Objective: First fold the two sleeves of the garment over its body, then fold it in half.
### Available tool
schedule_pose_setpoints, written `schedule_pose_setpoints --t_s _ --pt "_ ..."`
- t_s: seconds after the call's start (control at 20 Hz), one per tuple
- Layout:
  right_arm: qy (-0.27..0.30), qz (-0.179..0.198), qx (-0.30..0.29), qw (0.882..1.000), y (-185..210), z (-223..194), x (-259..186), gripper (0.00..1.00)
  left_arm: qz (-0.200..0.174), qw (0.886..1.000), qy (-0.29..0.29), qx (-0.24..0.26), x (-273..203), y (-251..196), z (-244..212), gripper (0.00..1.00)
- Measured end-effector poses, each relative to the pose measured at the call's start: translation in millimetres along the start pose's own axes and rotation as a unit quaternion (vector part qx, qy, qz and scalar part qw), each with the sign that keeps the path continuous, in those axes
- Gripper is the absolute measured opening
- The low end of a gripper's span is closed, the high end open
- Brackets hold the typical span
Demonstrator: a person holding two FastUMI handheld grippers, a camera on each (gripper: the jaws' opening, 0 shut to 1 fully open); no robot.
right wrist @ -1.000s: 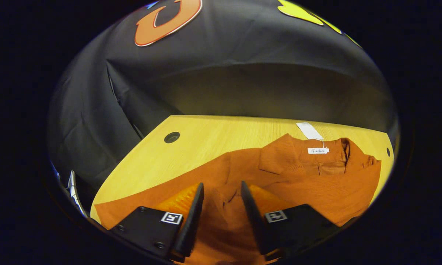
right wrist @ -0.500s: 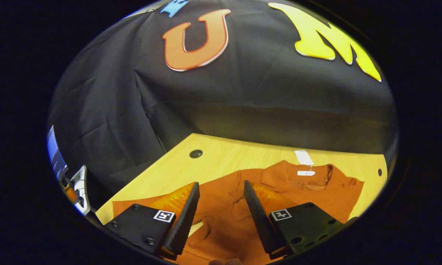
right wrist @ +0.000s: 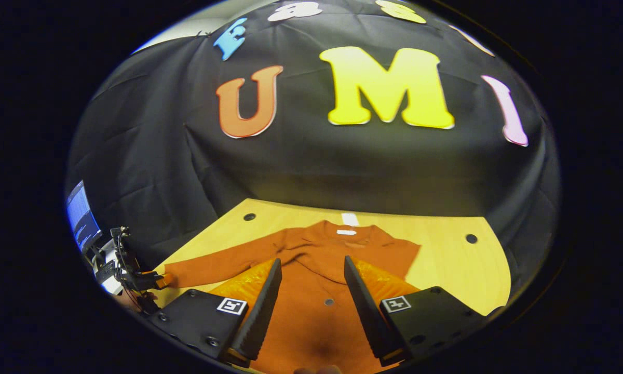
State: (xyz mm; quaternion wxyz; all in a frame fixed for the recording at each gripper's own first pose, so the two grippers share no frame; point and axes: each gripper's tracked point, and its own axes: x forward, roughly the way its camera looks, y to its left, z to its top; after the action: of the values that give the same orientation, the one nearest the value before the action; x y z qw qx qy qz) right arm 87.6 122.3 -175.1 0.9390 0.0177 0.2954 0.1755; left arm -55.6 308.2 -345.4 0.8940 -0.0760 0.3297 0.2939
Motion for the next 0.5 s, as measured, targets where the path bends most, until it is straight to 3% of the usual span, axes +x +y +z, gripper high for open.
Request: schedule_pose_setpoints --t_s 0.2,0.3,0.5 --pt "-0.012 -0.04 0.002 0.999 -39.2 2.3 -26.6 0.79 0.017 1.0 0.002 0.004 8.8 -4.3 -5.5 1.0" --pt "-0.026 -0.047 0.002 0.999 -47.8 15.0 -34.5 0.75 0.027 1.0 -0.006 -0.002 11.1 -3.9 -3.9 0.99" --pt "-0.041 -0.052 0.014 0.998 -56.6 27.9 -37.8 0.79 0.033 0.999 -0.005 -0.006 13.3 -0.7 -4.2 0.98"
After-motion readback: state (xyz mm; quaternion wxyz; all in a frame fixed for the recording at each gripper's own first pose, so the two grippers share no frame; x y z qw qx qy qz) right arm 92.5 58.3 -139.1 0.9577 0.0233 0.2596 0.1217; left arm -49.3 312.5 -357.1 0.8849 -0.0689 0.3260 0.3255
